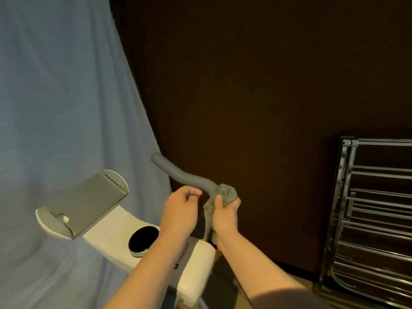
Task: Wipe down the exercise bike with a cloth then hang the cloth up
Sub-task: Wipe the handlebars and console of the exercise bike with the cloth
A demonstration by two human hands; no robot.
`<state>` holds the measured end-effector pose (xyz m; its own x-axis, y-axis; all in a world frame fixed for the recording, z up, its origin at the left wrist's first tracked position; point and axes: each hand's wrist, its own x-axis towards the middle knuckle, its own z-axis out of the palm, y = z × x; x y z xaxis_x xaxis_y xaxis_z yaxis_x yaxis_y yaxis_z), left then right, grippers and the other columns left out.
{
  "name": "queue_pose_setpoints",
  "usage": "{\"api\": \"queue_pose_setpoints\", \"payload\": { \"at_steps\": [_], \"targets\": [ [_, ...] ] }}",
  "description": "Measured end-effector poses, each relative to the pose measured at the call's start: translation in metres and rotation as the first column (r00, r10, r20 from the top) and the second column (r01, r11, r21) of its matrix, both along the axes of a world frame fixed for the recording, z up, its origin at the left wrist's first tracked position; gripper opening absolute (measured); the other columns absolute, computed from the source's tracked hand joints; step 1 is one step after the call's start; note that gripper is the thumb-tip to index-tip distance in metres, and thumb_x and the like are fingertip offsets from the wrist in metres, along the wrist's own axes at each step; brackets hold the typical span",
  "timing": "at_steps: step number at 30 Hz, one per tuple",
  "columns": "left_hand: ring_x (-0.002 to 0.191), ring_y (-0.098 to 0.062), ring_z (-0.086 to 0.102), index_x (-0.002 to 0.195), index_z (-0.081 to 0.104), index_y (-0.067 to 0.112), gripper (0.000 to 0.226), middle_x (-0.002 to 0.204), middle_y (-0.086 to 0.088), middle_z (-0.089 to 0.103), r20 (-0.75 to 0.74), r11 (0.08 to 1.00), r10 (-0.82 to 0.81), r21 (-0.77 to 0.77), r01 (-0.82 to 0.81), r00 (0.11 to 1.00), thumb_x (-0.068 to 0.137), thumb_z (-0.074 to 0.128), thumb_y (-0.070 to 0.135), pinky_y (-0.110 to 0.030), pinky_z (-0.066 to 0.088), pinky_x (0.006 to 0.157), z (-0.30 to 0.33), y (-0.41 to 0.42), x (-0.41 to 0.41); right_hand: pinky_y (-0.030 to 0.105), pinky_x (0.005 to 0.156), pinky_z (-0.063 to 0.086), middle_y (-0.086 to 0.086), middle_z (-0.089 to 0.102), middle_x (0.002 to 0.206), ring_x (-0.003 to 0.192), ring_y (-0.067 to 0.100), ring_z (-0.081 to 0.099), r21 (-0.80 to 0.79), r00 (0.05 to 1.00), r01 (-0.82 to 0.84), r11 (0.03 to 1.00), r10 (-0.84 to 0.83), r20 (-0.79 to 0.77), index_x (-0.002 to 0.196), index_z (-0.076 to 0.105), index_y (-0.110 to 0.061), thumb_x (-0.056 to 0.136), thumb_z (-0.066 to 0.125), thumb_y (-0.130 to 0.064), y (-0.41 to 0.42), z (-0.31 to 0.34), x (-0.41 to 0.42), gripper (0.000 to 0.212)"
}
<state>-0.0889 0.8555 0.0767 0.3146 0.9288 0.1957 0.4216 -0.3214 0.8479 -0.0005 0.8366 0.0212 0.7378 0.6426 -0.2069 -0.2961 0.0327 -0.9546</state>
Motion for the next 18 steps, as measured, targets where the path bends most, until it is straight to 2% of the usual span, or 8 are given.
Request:
{"api": "queue_pose_setpoints", "payload": {
  "at_steps": [5, 9, 12, 14, 15, 16, 17, 18],
  "targets": [
    [0.095, -0.010, 0.057, 0.105, 0.064, 0.022, 0.026, 0.106, 0.003, 0.064, -0.031, 0.996, 0.085, -0.017, -0.086, 0.996, 0.095, 0.045, 0.006, -0.022, 0.038, 0.076, -0.012, 0.020, 0.028, 0.029, 0.089, 0.045, 0.003, 0.036, 0.134, 0.115, 0.016, 0.050, 0.113, 0.972, -0.004, 0.994, -0.023, 0.233, 0.144, 0.018, -0.027, 0.099, 0.050, -0.020, -0.005, -0.008, -0.004, 0.056],
    [0.094, -0.011, 0.057, 0.099, 0.065, 0.022, 0.022, 0.102, 0.005, 0.064, -0.101, 0.987, 0.149, -0.036, -0.153, 0.984, 0.097, 0.046, 0.011, -0.024, 0.039, 0.078, -0.022, 0.029, 0.030, 0.030, 0.089, 0.046, 0.007, 0.039, 0.135, 0.117, 0.025, 0.052, -0.057, 0.869, -0.145, 0.988, 0.155, 0.470, 0.139, 0.031, -0.025, 0.100, 0.046, -0.028, 0.029, -0.004, 0.041, 0.042],
    [0.082, -0.015, 0.063, 0.088, 0.067, 0.019, 0.023, 0.090, -0.003, 0.068, 0.026, 0.971, 0.172, -0.175, -0.165, 0.985, 0.098, 0.047, 0.011, -0.022, 0.045, 0.069, -0.023, 0.033, 0.026, 0.042, 0.097, 0.046, 0.009, 0.041, 0.133, 0.122, 0.030, 0.048, -0.263, 0.697, -0.264, 0.928, 0.372, 0.613, 0.135, 0.034, -0.026, 0.100, 0.045, -0.033, 0.054, 0.009, 0.063, 0.037],
    [0.073, -0.016, 0.062, 0.084, 0.069, 0.015, 0.026, 0.083, -0.007, 0.068, 0.085, 0.950, 0.179, -0.274, -0.150, 0.980, 0.097, 0.047, 0.009, -0.018, 0.045, 0.059, -0.023, 0.033, 0.025, 0.039, 0.098, 0.043, 0.007, 0.037, 0.137, 0.124, 0.028, 0.042, -0.368, 0.449, -0.244, 0.897, 0.441, 0.777, 0.136, 0.034, -0.024, 0.100, 0.044, -0.033, 0.057, 0.012, 0.064, 0.038],
    [0.071, -0.017, 0.061, 0.082, 0.070, 0.015, 0.027, 0.081, -0.007, 0.068, 0.078, 0.947, 0.157, -0.294, -0.128, 0.985, 0.096, 0.048, 0.009, -0.020, 0.046, 0.059, -0.023, 0.034, 0.025, 0.037, 0.098, 0.041, 0.005, 0.034, 0.139, 0.124, 0.027, 0.040, -0.393, 0.301, -0.225, 0.891, 0.447, 0.842, 0.138, 0.033, -0.024, 0.100, 0.044, -0.034, 0.058, 0.010, 0.063, 0.040],
    [0.072, -0.018, 0.061, 0.079, 0.071, 0.016, 0.028, 0.080, -0.006, 0.069, 0.043, 0.951, 0.122, -0.292, -0.105, 0.992, 0.096, 0.049, 0.010, -0.025, 0.047, 0.063, -0.024, 0.035, 0.026, 0.037, 0.097, 0.041, 0.005, 0.033, 0.140, 0.123, 0.026, 0.039, -0.410, 0.203, -0.227, 0.884, 0.454, 0.868, 0.139, 0.032, -0.024, 0.100, 0.043, -0.033, 0.060, 0.009, 0.064, 0.041],
    [0.074, -0.018, 0.061, 0.079, 0.072, 0.018, 0.028, 0.080, -0.004, 0.069, -0.004, 0.957, 0.084, -0.279, -0.082, 0.996, 0.095, 0.050, 0.011, -0.030, 0.048, 0.069, -0.025, 0.036, 0.028, 0.038, 0.095, 0.043, 0.005, 0.034, 0.138, 0.120, 0.026, 0.042, -0.435, 0.180, -0.256, 0.863, 0.485, 0.856, 0.138, 0.032, -0.024, 0.100, 0.044, -0.033, 0.065, 0.010, 0.067, 0.041],
    [0.076, -0.016, 0.061, 0.079, 0.072, 0.019, 0.028, 0.080, -0.001, 0.069, -0.046, 0.961, 0.054, -0.267, -0.064, 0.997, 0.095, 0.051, 0.012, -0.033, 0.048, 0.074, -0.026, 0.036, 0.030, 0.039, 0.092, 0.045, 0.006, 0.038, 0.133, 0.114, 0.026, 0.047, -0.458, 0.204, -0.302, 0.836, 0.526, 0.826, 0.137, 0.033, -0.024, 0.101, 0.043, -0.032, 0.073, 0.013, 0.072, 0.038]
  ]
}}
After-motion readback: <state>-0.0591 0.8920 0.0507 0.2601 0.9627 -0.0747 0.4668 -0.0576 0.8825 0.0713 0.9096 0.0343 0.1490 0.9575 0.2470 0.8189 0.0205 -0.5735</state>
